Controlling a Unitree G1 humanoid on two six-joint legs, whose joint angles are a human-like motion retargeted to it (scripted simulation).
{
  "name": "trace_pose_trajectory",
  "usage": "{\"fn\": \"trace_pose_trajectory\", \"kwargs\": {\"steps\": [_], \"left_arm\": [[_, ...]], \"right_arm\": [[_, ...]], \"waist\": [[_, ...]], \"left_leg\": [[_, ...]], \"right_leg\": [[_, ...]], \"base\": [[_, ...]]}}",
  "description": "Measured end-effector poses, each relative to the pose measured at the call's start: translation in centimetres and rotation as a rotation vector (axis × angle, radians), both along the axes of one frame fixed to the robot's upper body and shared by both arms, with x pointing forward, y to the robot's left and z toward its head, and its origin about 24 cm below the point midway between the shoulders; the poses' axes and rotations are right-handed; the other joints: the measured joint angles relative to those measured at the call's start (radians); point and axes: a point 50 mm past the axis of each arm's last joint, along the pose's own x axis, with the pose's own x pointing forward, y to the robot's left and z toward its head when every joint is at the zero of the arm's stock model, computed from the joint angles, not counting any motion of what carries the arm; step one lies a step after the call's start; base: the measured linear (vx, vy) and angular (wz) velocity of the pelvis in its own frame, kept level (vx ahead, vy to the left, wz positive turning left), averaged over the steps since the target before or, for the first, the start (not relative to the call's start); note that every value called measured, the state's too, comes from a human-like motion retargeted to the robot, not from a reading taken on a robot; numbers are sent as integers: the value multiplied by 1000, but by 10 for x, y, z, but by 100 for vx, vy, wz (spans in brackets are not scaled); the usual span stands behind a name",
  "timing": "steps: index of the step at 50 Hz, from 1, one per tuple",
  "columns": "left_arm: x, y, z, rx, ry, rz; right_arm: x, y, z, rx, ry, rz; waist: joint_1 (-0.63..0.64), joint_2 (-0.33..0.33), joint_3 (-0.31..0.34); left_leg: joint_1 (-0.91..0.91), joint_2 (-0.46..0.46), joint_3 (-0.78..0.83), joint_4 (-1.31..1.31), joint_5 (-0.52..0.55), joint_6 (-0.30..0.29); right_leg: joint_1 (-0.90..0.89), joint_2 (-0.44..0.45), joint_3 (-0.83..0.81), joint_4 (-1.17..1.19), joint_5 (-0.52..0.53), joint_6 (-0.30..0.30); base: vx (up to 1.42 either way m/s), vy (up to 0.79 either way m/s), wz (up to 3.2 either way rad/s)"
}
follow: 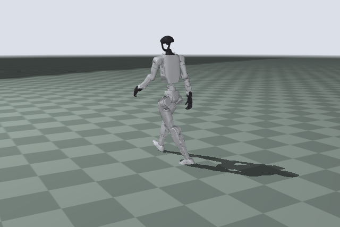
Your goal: Walk run
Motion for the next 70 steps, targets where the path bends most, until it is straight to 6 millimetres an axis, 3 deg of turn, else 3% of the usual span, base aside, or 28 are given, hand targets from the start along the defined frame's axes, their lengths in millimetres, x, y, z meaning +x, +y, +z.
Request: {"fn": "trace_pose_trajectory", "kwargs": {"steps": [2,5,7,9,10,12,15,20,25,28,30,33,35,37,38,40,42,45,47,51,55,58,60,62,64,65,68,70], "left_arm": [[-12,-5,-12,-13,34,-2],[-61,-15,-54,-2,214,-31],[-97,-27,-81,28,355,-42],[-138,-31,-105,59,528,-34],[-162,-29,-115,74,628,-31],[-207,-33,-129,64,827,-49],[-270,-36,-136,34,1062,-35],[-355,-38,-129,-2,1305,134],[-401,-43,-117,-53,1462,271],[-402,-47,-117,-68,1485,277],[-393,-49,-120,-70,1469,260],[-376,-47,-125,-48,1434,214],[-348,-47,-131,-53,1348,170],[-310,-44,-136,-50,1226,119],[-288,-43,-137,-44,1160,97],[-244,-36,-135,-31,1019,71],[-198,-27,-128,-18,871,57],[-133,-12,-106,-6,662,37],[-98,-1,-87,5,543,37],[-41,22,-45,41,325,39],[-11,30,-12,73,179,-3],[-13,21,-12,73,138,-27],[-35,17,-30,68,185,-27],[-74,3,-61,60,299,-28],[-111,-12,-88,53,438,-6],[-132,-17,-101,57,520,5],[-197,-29,-127,55,804,32],[-238,-37,-135,38,969,36]], "right_arm": [[2,2,-1,2,7,-18],[-1,5,0,-1,13,-55],[12,3,-2,-11,-27,-65],[32,1,-3,-19,-86,-39],[43,0,-4,-22,-114,-18],[74,-5,-3,-48,-180,24],[129,-11,4,-101,-333,77],[218,-21,34,-160,-604,141],[274,-29,68,-209,-791,190],[283,-29,74,-221,-823,198],[275,-22,67,-200,-796,191],[228,-11,38,-116,-648,180],[193,-3,22,-84,-540,176],[165,-5,13,-87,-460,163],[151,-9,9,-87,-419,162],[125,-13,4,-82,-334,173],[100,-10,0,-79,-252,174],[66,-9,-3,-68,-143,128],[43,-8,-3,-42,-81,93],[12,-2,-2,17,10,39],[-7,2,0,48,53,-32],[-7,1,0,55,58,-75],[-5,0,0,45,57,-79],[-1,1,-1,27,49,-99],[16,-1,-2,8,-9,-97],[25,-1,-3,5,-44,-92],[62,-7,-4,-16,-143,-54],[94,-12,-1,-52,-226,-23]], "waist": [[0,-4,-31],[-21,-26,-42],[36,-68,-45],[91,-116,-17],[114,-127,-1],[148,-141,10],[193,-142,27],[277,-95,53],[353,-33,93],[381,-26,86],[367,-13,73],[413,4,15],[408,18,-3],[379,61,11],[377,77,16],[369,90,6],[315,81,2],[216,57,7],[162,41,8],[60,8,22],[13,7,21],[14,5,-20],[30,-31,-38],[21,-10,-28],[76,-68,-23],[103,-91,-8],[130,-134,2],[163,-147,15]], "left_leg": [[12,-6,24,47,119,-28],[43,26,183,199,469,0],[-30,-2,272,412,561,53],[-97,2,364,641,477,130],[-128,54,412,754,381,142],[-260,81,439,867,321,133],[-454,39,398,857,255,55],[-645,116,440,505,177,-18],[-741,89,163,40,187,-158],[-774,99,149,-3,176,-153],[-766,96,186,77,160,-102],[-742,158,172,188,209,-124],[-714,202,155,263,183,-112],[-626,202,143,273,116,-48],[-583,210,150,268,89,-36],[-510,214,183,225,59,-22],[-441,186,184,160,52,-15],[-342,117,157,72,45,14],[-279,78,134,37,24,26],[-142,14,69,-8,-37,37],[-18,7,14,-21,-81,27],[9,-4,5,29,-3,-12],[37,-43,55,83,167,-25],[22,24,170,252,392,22],[-34,6,312,459,505,109],[-61,13,363,577,508,142],[-203,91,454,806,313,142],[-326,67,446,821,268,90]], "right_leg": [[-13,-9,-27,106,3,-85],[45,-72,17,217,95,-80],[115,-100,64,244,16,-102],[220,-92,81,225,-38,-127],[273,-72,71,216,-61,-141],[354,-69,55,157,-66,-140],[473,-27,29,58,-65,-145],[673,106,-26,-93,-99,-177],[871,222,-2,-152,-174,-183],[931,232,41,-116,-165,-148],[963,246,50,-76,-92,-115],[989,218,-36,40,214,-107],[923,183,-47,231,421,-120],[853,149,-149,466,482,-181],[804,127,-162,570,435,-216],[644,105,-128,742,301,-222],[473,84,-88,815,203,-153],[279,77,-48,716,104,-88],[207,49,-57,530,69,-74],[113,36,24,104,7,-20],[39,24,85,-66,1,19],[-10,-45,-25,99,53,-57],[-9,-40,88,184,114,-77],[45,-78,71,273,64,-95],[143,-94,122,260,-7,-111],[204,-92,129,243,-29,-117],[318,-108,84,208,-65,-119],[396,-97,63,145,-62,-112]], "base": [[121,-29,3],[151,-29,44],[104,-12,-44],[124,-34,-76],[107,-34,-42],[85,-13,-7],[87,-13,-13],[103,-18,-41],[112,-6,-44],[104,3,-40],[125,4,-19],[134,6,-84],[144,1,-51],[97,6,6],[83,8,-35],[118,5,-58],[97,1,11],[93,-1,71],[81,-4,78],[116,-18,85],[125,-25,68],[120,-22,22],[111,-17,-10],[115,-10,11],[136,-27,-78],[126,-35,-41],[95,-25,25],[97,-15,1]]}}
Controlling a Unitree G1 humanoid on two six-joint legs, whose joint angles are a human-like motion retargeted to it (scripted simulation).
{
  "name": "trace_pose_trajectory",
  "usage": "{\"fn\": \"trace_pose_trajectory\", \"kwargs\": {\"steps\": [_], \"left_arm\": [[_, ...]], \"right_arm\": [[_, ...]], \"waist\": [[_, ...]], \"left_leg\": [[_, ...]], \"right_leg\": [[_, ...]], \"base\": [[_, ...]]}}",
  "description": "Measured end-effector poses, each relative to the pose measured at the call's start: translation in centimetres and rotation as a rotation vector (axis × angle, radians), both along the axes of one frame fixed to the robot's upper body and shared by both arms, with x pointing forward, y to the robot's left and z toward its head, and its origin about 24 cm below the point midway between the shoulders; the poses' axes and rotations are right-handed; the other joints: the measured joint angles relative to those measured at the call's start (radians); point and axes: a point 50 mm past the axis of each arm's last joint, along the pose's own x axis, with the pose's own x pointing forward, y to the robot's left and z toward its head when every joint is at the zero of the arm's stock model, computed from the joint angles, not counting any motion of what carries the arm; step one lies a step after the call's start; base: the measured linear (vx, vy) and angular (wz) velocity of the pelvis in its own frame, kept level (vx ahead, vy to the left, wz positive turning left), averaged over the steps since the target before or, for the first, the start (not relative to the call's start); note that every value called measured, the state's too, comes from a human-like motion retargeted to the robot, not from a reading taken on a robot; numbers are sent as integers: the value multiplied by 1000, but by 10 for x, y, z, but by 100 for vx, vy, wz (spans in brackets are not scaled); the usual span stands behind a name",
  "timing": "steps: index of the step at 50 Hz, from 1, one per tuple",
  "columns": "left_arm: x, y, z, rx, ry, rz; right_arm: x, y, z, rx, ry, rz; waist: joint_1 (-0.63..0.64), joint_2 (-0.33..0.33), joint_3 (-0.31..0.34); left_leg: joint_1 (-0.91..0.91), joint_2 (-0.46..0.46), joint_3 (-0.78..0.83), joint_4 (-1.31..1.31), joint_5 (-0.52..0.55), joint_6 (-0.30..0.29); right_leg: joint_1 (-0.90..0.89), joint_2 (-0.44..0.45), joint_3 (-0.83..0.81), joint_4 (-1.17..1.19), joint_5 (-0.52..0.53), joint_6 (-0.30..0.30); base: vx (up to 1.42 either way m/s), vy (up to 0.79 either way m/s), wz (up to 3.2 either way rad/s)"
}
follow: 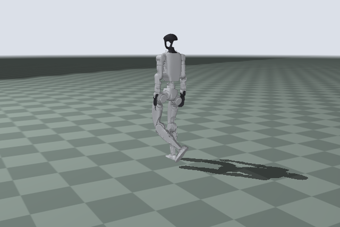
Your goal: Walk run
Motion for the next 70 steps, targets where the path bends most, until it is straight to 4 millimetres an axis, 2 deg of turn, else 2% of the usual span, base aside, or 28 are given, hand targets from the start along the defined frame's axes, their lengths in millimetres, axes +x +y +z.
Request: {"fn": "trace_pose_trajectory", "kwargs": {"steps": [2,5,8,12,15,18,20,23,25,26,29,32,35,38,40,42,43,45,47,48,50,52,56,59,62,65,68,70], "left_arm": [[-36,-4,-2,-8,123,7],[-85,-6,0,-8,271,11],[-117,-9,5,-12,376,37],[-141,-10,11,-16,479,99],[-140,-8,11,-20,489,139],[-124,-4,8,-9,439,142],[-110,-2,5,-8,399,127],[-64,-2,-1,-31,260,93],[-31,4,-2,-40,165,60],[-12,11,0,-31,106,42],[50,31,12,17,-97,-20],[109,46,35,62,-307,-64],[158,59,64,77,-491,-87],[193,71,92,90,-639,-96],[207,74,107,91,-716,-110],[213,70,113,78,-766,-122],[212,66,113,70,-779,-123],[203,59,104,55,-771,-101],[175,53,81,37,-670,-84],[154,49,67,23,-592,-90],[111,34,40,2,-439,-103],[70,22,20,16,-287,-86],[-20,13,0,3,84,-38],[-74,2,1,-80,306,19],[-115,-6,7,-143,449,112],[-140,-8,13,-146,524,209],[-143,-12,12,-138,522,266],[-138,-15,10,-150,507,279]], "right_arm": [[35,-5,6,-49,-105,21],[87,-13,21,-99,-266,44],[134,-20,44,-138,-428,89],[178,-26,74,-199,-599,155],[188,-17,80,-201,-636,180],[166,-3,62,-153,-562,177],[133,3,42,-142,-437,186],[87,7,21,-182,-283,212],[59,6,11,-183,-176,218],[46,5,7,-166,-119,228],[11,9,0,-112,28,245],[-20,10,-3,-90,124,202],[-49,12,-3,-71,188,123],[-72,19,-3,-14,247,65],[-85,24,-2,18,282,18],[-93,24,-1,34,298,-38],[-95,23,-1,40,303,-64],[-94,21,-1,43,309,-84],[-95,19,-1,33,319,-80],[-96,19,0,28,327,-84],[-91,18,-1,17,314,-105],[-74,14,-2,9,255,-102],[-31,4,-3,-21,145,-45],[13,-5,1,-88,25,-2],[58,-16,12,-151,-127,29],[99,-25,27,-208,-268,57],[132,-29,43,-257,-386,81],[146,-29,51,-274,-442,78]], "waist": [[38,6,13],[82,34,26],[137,87,60],[210,107,86],[215,116,74],[191,139,39],[222,145,0],[194,204,-7],[181,238,-16],[178,245,-24],[116,242,-26],[29,224,-15],[-65,201,-3],[-116,157,8],[-140,150,8],[-143,144,1],[-140,143,-5],[-140,139,-25],[-153,116,-40],[-149,113,-47],[-136,104,-63],[-92,48,-45],[-46,1,-20],[-5,11,3],[35,34,20],[89,87,43],[138,129,71],[156,134,75]], "left_leg": [[-105,-7,-1,-66,-63,-49],[-208,48,60,-272,-103,-83],[-295,66,-7,-518,-96,-160],[-392,50,-248,-795,-88,-240],[-432,71,-261,-808,-75,-241],[-413,85,-230,-697,-39,-205],[-420,118,-256,-606,-33,-207],[-335,161,-288,-552,-131,-150],[-269,183,-277,-561,-181,-126],[-240,186,-260,-583,-192,-119],[-141,149,-251,-674,-204,-105],[-41,75,-279,-760,-211,-79],[58,7,-343,-812,-236,-67],[166,-51,-386,-841,-283,-60],[235,-64,-416,-857,-308,-58],[289,-72,-426,-857,-319,-64],[306,-75,-432,-847,-315,-73],[326,-79,-428,-810,-278,-93],[359,-99,-403,-740,-147,-104],[366,-93,-360,-691,-37,-100],[323,-46,-210,-518,171,-49],[265,-56,-87,-307,247,7],[78,41,20,3,54,47],[-85,38,-12,-10,-8,-30],[-196,30,-35,-201,-44,-97],[-274,48,-93,-472,-48,-174],[-317,62,-215,-726,-11,-266],[-353,54,-259,-826,3,-266]], "right_leg": [[82,32,-55,-68,-1,-7],[197,107,-106,-159,-16,-17],[331,212,-108,-248,-42,-33],[461,273,-45,-284,-103,-51],[520,290,-18,-255,-105,-26],[569,318,-26,-190,29,17],[567,289,-65,-97,240,20],[468,259,-141,211,483,-32],[356,224,-176,441,466,-99],[267,220,-153,538,394,-99],[27,179,-123,699,265,-30],[-121,193,-96,576,208,42],[-218,135,-114,317,145,80],[-266,111,-77,-13,94,108],[-298,128,-21,-173,80,131],[-325,118,-25,-206,76,165],[-335,115,-26,-175,72,141],[-351,106,-55,-74,75,59],[-327,79,-52,-32,200,37],[-320,78,0,21,193,18],[-282,34,21,97,110,0],[-186,12,49,70,56,-24],[-14,17,-3,4,-1,-49],[114,73,-47,-101,0,-62],[223,150,-76,-186,-12,-78],[334,248,-74,-250,-40,-83],[440,315,-50,-283,-79,-80],[486,323,-46,-280,-106,-72]], "base": [[99,-18,-28],[85,-15,-33],[90,-9,-54],[101,-3,-61],[123,7,-28],[130,9,-4],[131,9,-69],[92,7,-16],[117,15,-43],[103,13,-67],[82,10,10],[85,6,91],[97,-4,116],[103,-18,73],[98,-20,69],[116,-23,59],[108,-21,39],[94,-18,21],[121,-25,22],[143,-26,21],[130,-17,11],[102,-17,-32],[96,-25,13],[76,-13,11],[91,-17,-5],[84,-12,-37],[91,-5,-57],[74,0,-34]]}}
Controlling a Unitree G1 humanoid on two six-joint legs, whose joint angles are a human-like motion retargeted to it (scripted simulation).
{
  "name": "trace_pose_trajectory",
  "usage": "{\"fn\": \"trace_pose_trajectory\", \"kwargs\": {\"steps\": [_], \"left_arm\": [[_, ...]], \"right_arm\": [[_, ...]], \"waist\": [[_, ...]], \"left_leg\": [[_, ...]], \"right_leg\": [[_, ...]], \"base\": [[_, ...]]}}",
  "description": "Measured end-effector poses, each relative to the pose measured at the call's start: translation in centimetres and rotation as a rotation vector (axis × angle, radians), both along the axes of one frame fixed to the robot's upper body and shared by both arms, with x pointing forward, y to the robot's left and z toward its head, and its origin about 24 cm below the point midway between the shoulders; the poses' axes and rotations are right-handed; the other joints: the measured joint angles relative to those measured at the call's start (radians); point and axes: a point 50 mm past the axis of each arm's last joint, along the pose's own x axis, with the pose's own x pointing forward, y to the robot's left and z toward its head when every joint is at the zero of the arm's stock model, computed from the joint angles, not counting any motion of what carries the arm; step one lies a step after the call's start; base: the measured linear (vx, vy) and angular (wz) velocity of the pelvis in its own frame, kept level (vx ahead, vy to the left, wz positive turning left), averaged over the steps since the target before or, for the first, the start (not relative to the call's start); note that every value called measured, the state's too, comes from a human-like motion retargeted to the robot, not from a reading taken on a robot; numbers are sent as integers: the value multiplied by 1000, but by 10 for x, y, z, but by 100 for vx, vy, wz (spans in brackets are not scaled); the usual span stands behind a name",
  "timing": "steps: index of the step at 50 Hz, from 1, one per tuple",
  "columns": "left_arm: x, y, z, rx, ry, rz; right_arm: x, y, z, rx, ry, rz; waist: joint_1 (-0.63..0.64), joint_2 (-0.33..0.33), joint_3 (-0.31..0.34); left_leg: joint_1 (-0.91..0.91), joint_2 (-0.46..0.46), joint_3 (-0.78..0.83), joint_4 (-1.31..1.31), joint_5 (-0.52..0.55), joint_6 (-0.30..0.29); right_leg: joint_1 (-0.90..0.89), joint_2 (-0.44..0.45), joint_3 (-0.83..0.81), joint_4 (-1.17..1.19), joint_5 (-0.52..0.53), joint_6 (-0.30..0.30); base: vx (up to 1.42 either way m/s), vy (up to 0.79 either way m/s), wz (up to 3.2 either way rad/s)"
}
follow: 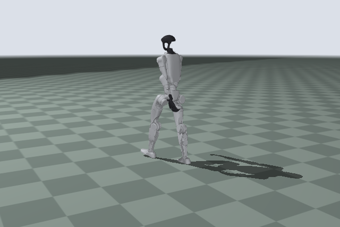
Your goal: Walk run
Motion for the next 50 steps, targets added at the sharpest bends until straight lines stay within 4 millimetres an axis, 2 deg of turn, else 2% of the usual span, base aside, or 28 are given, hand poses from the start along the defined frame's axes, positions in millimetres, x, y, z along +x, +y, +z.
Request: {"fn": "trace_pose_trajectory", "kwargs": {"steps": [2,5,7,10,11,12,15,17,20,24,28,30,32,35,38,40,42,44,47,50], "left_arm": [[12,-2,-3,-14,-42,0],[33,1,-7,-19,-121,-43],[43,4,-9,-4,-154,-86],[71,9,-12,35,-239,-142],[85,12,-13,44,-283,-159],[99,15,-13,52,-331,-174],[151,26,-8,90,-498,-208],[186,35,0,129,-615,-229],[235,48,17,171,-778,-257],[284,63,44,193,-952,-292],[314,73,68,224,-1090,-320],[320,73,74,225,-1131,-334],[316,69,71,211,-1134,-341],[293,59,55,179,-1076,-330],[243,49,27,148,-920,-321],[201,41,9,116,-761,-324],[155,36,-4,88,-567,-347],[116,35,-9,67,-395,-376],[70,34,-9,45,-196,-383],[38,28,-5,11,-71,-315]], "right_arm": [[5,5,2,14,-25,-12],[-5,16,-6,77,3,-29],[-30,21,-20,116,92,-23],[-72,30,-37,128,245,-16],[-83,30,-40,124,286,-16],[-94,30,-43,122,328,-15],[-123,27,-48,138,442,4],[-139,28,-51,155,495,13],[-162,30,-53,167,551,-28],[-194,32,-53,223,634,-100],[-216,39,-53,286,698,-129],[-223,41,-53,301,717,-148],[-227,41,-52,313,730,-165],[-227,40,-52,316,732,-173],[-221,39,-53,314,720,-174],[-214,37,-53,310,701,-168],[-206,37,-54,305,659,-161],[-193,34,-54,297,605,-146],[-169,27,-53,262,538,-111],[-141,19,-50,211,472,-71]], "waist": [[3,10,-2],[-14,24,-16],[23,30,-45],[23,51,-74],[14,69,-68],[8,84,-65],[1,91,-71],[-25,86,-68],[-95,73,-70],[-155,30,-63],[-212,1,-48],[-226,-1,-42],[-223,-5,-47],[-210,-23,-68],[-224,-15,-83],[-229,-40,-97],[-210,-80,-88],[-198,-114,-76],[-182,-138,-61],[-161,-117,-46]], "left_leg": [[-18,-1,7,1,-23,5],[-21,1,72,108,30,100],[-34,15,-4,184,56,129],[-21,80,-17,320,-91,149],[18,86,-17,313,-115,162],[52,93,-15,308,-139,171],[133,96,23,261,-183,180],[190,74,32,198,-180,188],[267,17,4,108,-176,207],[374,-66,-24,35,-208,220],[483,-116,-78,-1,-263,228],[534,-117,-109,-10,-292,219],[568,-122,-123,1,-322,209],[594,-150,-107,45,-332,202],[602,-113,-21,137,-188,161],[585,-91,69,249,-33,145],[531,-114,72,424,49,139],[453,-121,91,604,14,151],[342,-67,160,729,-65,188],[239,-29,163,698,-97,152]], "right_leg": [[30,10,1,29,-10,25],[67,27,-4,92,47,70],[76,12,-12,175,188,89],[-4,-34,-63,432,448,60],[-44,-38,-83,546,478,40],[-90,-52,-105,657,482,18],[-291,-146,-120,925,345,-29],[-419,-170,-96,970,298,4],[-569,-179,-85,879,234,70],[-663,-205,-72,514,212,123],[-688,-179,79,151,209,186],[-691,-183,61,81,205,210],[-697,-192,25,118,238,159],[-704,-218,-13,193,354,118],[-701,-220,31,292,277,69],[-643,-244,33,272,238,59],[-569,-274,34,236,224,61],[-512,-300,31,211,203,65],[-437,-311,-6,165,179,62],[-373,-264,-30,113,160,46]], "base": [[93,-1,-19],[101,0,-4],[105,0,-94],[117,3,-49],[86,4,-8],[64,5,-30],[65,4,-53],[52,1,-4],[64,-2,58],[65,-7,48],[71,-18,60],[69,-19,58],[77,-20,30],[88,-25,-2],[62,-10,22],[82,-18,22],[72,-17,10],[58,-14,40],[41,-8,43],[48,-8,5]]}}
